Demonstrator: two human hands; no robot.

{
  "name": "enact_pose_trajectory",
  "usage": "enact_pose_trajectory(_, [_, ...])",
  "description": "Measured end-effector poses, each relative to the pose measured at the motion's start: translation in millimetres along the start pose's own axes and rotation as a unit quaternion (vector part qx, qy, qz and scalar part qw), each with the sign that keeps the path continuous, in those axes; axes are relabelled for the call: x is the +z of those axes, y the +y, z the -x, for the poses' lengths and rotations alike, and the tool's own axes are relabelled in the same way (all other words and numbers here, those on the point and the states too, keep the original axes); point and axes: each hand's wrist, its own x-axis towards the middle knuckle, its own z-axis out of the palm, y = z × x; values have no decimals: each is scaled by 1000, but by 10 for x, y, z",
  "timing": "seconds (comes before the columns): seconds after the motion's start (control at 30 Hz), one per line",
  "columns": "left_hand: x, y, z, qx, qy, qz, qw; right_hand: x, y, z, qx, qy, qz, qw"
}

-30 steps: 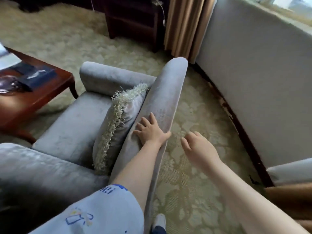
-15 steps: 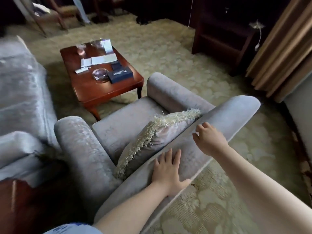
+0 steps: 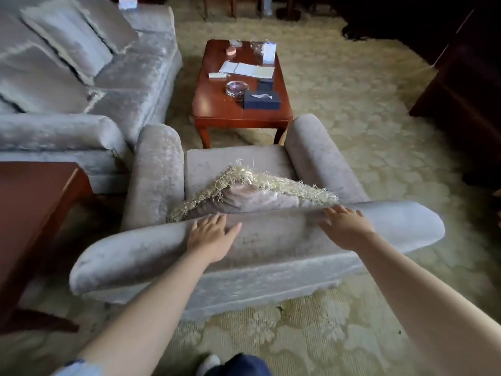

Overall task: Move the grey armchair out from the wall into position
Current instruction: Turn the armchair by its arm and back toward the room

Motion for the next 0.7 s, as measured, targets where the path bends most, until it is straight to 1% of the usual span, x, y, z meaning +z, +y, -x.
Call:
enact_pose_trajectory(0.1, [-25, 144, -116, -74, -4, -19, 997, -51, 242, -297, -7, -32, -24, 999])
enact_pose_trajectory(0.2, [7, 197, -228, -111, -30, -42, 993, -25, 505, -617, -6, -98, -25, 995])
enact_pose_trajectory(0.27, [-6, 212, -281, -120, -58, -62, 989, 25, 674, -775, 20, -115, -40, 992])
enact_pose_trajectory(0.33, [-67, 258, -333, -120, -82, -87, 985, 59, 809, -896, 27, -125, -49, 991])
enact_pose_trajectory(0.4, [-124, 426, -382, -91, -110, -95, 985, 79, 946, -1044, 39, -154, -61, 985])
enact_pose_trajectory(0.5, [-126, 1027, -458, -39, -142, -67, 987, 129, 1215, -1299, 63, -199, -51, 977])
enact_pose_trajectory(0.6, [-29, 1818, -644, -39, -156, -23, 987, 202, 1494, -1500, 32, -245, -22, 969])
enact_pose_trajectory(0.7, [124, 2583, -1040, -27, -166, -9, 986, 194, 1754, -1619, -9, -269, -37, 962])
